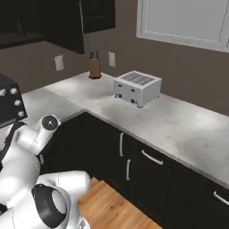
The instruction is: Collect the turmeric, mayonnaise, and shaker from the cabinet and place them next to the stove.
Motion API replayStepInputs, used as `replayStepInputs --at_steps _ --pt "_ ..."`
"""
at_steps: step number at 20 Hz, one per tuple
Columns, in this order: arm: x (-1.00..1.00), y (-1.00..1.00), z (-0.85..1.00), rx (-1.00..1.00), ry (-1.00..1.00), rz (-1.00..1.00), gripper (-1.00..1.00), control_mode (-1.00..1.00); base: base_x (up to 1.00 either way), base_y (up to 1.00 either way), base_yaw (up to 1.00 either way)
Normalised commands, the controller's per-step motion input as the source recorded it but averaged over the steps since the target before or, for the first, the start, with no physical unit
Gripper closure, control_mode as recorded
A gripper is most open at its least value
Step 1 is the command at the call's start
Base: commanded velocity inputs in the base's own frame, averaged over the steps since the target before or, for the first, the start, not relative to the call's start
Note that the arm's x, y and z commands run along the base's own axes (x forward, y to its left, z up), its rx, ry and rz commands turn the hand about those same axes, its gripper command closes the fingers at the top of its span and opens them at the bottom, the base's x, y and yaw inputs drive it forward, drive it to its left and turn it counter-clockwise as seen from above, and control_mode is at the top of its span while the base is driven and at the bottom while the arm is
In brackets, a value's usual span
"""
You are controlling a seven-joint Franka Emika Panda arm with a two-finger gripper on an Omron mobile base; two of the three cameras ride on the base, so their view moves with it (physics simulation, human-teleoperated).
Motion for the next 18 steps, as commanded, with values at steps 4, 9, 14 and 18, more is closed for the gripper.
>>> replayStepInputs --at_steps 4,9,14,18 --pt "0.00 0.00 0.00 0.00 0.00 0.00 -1.00 1.00 0.27 0.15 0.45" --pt "0.00 0.00 0.00 0.00 0.00 0.00 -1.00 1.00 0.25 0.04 0.45" --pt "0.00 0.00 0.00 0.00 0.00 0.00 -1.00 1.00 0.42 0.00 0.46" --pt "0.00 0.00 0.00 0.00 0.00 0.00 -1.00 1.00 0.63 0.00 0.41"
